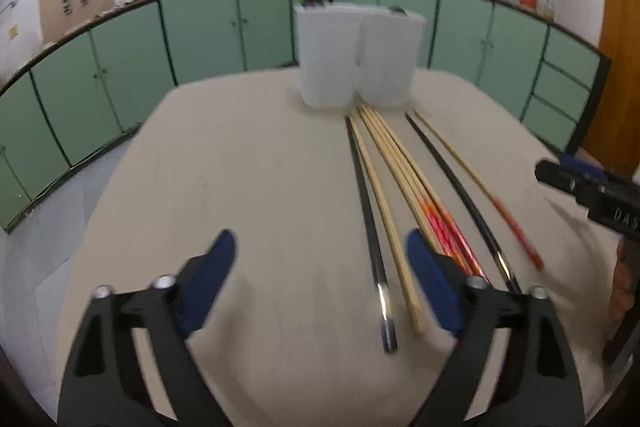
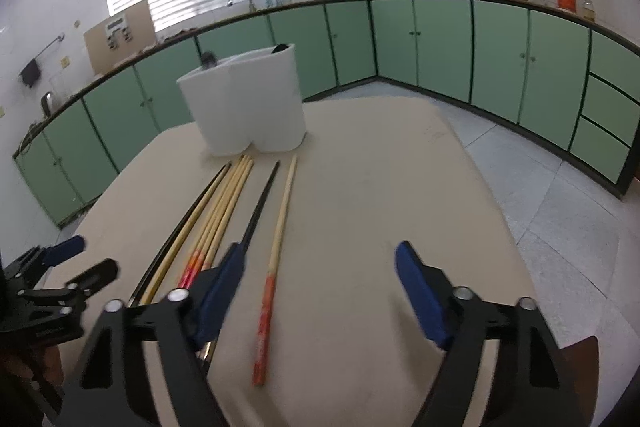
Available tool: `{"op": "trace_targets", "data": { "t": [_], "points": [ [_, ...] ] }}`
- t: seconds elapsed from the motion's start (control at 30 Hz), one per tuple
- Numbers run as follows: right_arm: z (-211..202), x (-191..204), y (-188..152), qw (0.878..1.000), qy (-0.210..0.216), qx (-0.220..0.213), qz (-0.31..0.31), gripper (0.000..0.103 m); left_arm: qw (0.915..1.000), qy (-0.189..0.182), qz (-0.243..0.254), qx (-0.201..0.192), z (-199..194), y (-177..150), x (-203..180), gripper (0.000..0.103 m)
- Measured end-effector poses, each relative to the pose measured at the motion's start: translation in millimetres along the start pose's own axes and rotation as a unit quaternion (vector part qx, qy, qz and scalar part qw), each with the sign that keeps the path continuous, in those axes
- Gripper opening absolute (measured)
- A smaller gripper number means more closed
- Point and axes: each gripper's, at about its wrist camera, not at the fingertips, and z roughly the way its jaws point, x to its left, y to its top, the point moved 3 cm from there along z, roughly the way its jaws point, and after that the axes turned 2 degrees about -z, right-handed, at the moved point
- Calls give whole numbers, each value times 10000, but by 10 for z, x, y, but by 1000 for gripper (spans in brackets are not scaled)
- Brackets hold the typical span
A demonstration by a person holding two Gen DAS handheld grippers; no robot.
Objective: Organize utensils
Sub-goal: 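Move both tools back over the row of chopsticks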
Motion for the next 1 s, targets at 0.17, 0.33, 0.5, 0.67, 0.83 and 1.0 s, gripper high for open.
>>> {"op": "trace_targets", "data": {
  "t": [0.17,0.33,0.5,0.67,0.83,1.0],
  "points": [
    [-62,66,-164,9996,108,222,-169,53,9996,58,80,263,20,-118,-38,72],
    [-70,153,-322,9985,200,425,-265,43,9981,-93,40,604,86,-211,-64,63],
    [-77,194,-387,9978,254,545,-291,39,9981,-32,87,617,82,-278,-96,61],
    [-59,210,-463,9970,286,668,-269,39,9982,-38,34,594,71,-281,-94,57],
    [-32,224,-524,9958,267,831,-281,38,9983,12,55,588,47,-300,-117,55],
    [-11,232,-535,9958,127,812,-399,29,9983,45,57,577,39,-306,-122,52]
  ]
}}
